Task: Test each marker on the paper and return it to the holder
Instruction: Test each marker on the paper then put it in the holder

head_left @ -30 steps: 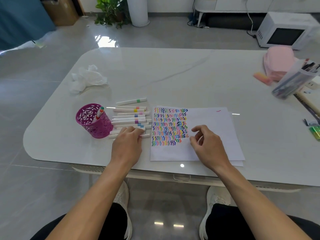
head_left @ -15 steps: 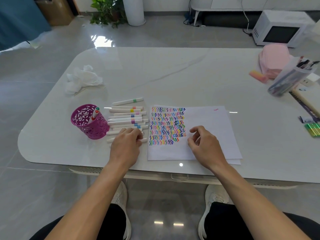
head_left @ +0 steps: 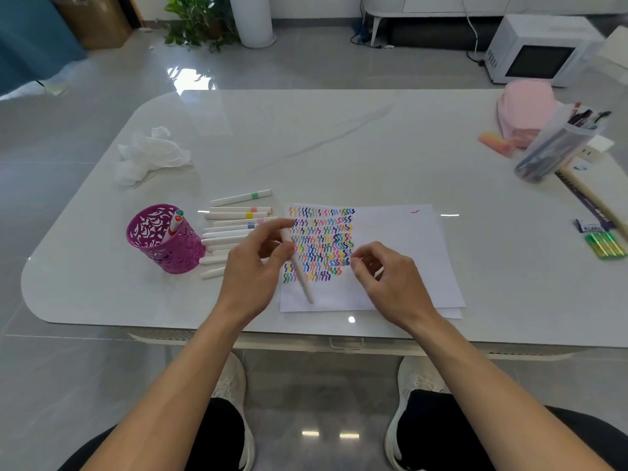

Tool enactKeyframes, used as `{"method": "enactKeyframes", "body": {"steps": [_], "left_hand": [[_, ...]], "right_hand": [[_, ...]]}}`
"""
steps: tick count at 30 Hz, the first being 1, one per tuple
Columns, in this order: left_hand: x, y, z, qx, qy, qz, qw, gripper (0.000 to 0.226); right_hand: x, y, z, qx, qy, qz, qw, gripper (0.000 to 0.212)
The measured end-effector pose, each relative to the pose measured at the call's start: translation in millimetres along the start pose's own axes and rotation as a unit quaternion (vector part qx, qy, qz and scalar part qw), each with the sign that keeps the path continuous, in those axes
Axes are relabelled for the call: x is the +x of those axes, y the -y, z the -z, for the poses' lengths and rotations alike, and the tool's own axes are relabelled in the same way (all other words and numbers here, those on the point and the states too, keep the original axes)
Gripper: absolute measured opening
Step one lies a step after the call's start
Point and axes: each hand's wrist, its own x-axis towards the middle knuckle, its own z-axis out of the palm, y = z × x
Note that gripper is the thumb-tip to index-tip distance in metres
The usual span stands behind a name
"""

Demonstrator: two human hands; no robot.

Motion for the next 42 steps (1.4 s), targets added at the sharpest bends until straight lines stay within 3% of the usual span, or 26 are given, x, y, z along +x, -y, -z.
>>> {"method": "enactKeyframes", "body": {"steps": [5,9,15,27,37,42], "left_hand": [[-5.0,-2.5,-15.6,-0.063,0.051,0.058,0.995,0.008],[-11.7,-6.9,-30.2,-0.037,0.107,0.065,0.991,0.01],[-12.9,-9.9,-40.8,-0.032,0.196,0.092,0.976,0.023],[-6.2,-3.7,-44.8,-0.022,0.19,0.108,0.976,0.012],[-5.4,-3.2,-44.0,-0.013,0.182,0.115,0.976,0.009],[-6.6,-4.2,-42.2,-0.032,0.174,0.129,0.976,0.008]], "right_hand": [[-4.4,7.2,0.5,0.055,0.041,0.022,0.997,0.029],[-8.5,9.9,1.6,-0.032,0.067,0.081,0.994,0.052],[-7.3,-1.8,2.2,-0.117,0.079,0.132,0.981,0.026],[-8.7,1.1,-2.3,-0.173,0.145,0.112,0.968,0.029],[-7.7,-4.3,-5.9,-0.183,0.125,0.13,0.966,0.033],[-10.5,-2.2,-4.1,-0.194,0.113,0.116,0.967,0.049]]}}
